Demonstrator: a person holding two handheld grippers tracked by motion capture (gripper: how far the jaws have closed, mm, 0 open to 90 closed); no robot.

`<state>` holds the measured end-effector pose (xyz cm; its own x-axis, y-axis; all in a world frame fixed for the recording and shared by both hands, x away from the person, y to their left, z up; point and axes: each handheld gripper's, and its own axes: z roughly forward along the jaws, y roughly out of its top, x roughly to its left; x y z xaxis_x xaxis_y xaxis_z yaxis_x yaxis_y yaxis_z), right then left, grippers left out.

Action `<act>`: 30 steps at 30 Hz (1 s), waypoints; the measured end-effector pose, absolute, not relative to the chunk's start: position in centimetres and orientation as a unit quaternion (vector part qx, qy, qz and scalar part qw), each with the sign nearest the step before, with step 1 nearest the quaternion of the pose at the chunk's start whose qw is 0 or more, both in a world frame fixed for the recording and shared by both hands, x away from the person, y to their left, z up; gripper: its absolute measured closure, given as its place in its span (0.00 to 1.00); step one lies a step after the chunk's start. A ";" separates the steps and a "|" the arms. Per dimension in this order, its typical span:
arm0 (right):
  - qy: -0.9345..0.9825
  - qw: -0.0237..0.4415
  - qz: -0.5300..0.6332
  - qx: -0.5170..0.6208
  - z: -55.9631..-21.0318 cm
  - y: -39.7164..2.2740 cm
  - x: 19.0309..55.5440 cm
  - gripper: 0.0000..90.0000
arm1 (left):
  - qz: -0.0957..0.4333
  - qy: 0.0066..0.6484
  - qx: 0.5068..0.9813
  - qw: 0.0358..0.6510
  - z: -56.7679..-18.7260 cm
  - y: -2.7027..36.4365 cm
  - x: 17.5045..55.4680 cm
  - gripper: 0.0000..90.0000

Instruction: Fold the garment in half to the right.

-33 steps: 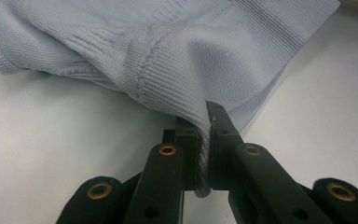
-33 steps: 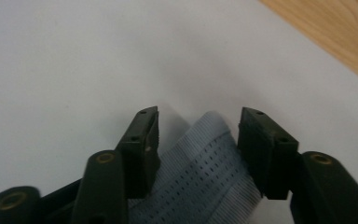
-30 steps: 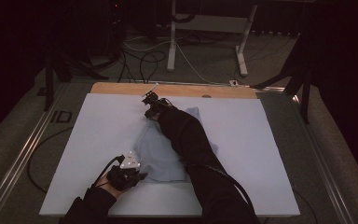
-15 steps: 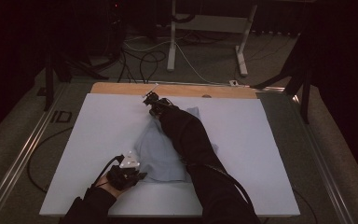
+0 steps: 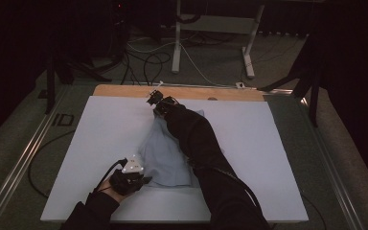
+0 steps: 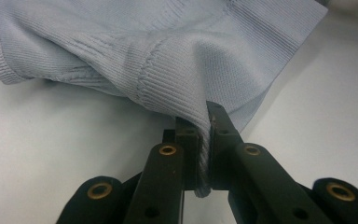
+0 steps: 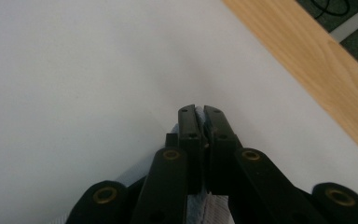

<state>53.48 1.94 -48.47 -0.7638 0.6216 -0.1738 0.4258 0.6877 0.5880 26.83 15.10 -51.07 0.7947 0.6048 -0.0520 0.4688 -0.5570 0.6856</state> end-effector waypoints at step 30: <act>0.882 0.199 0.322 0.281 -43.6 -1.7 52.2 0.97 | 0.109 0.246 0.894 0.358 -47.5 12.3 27.1 0.97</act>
<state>52.24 -1.68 -43.57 -0.7631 0.6237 -0.1694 0.3681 0.6349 0.6792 27.10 12.33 -47.54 0.8552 0.5180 0.0200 0.3614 -0.6235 0.6933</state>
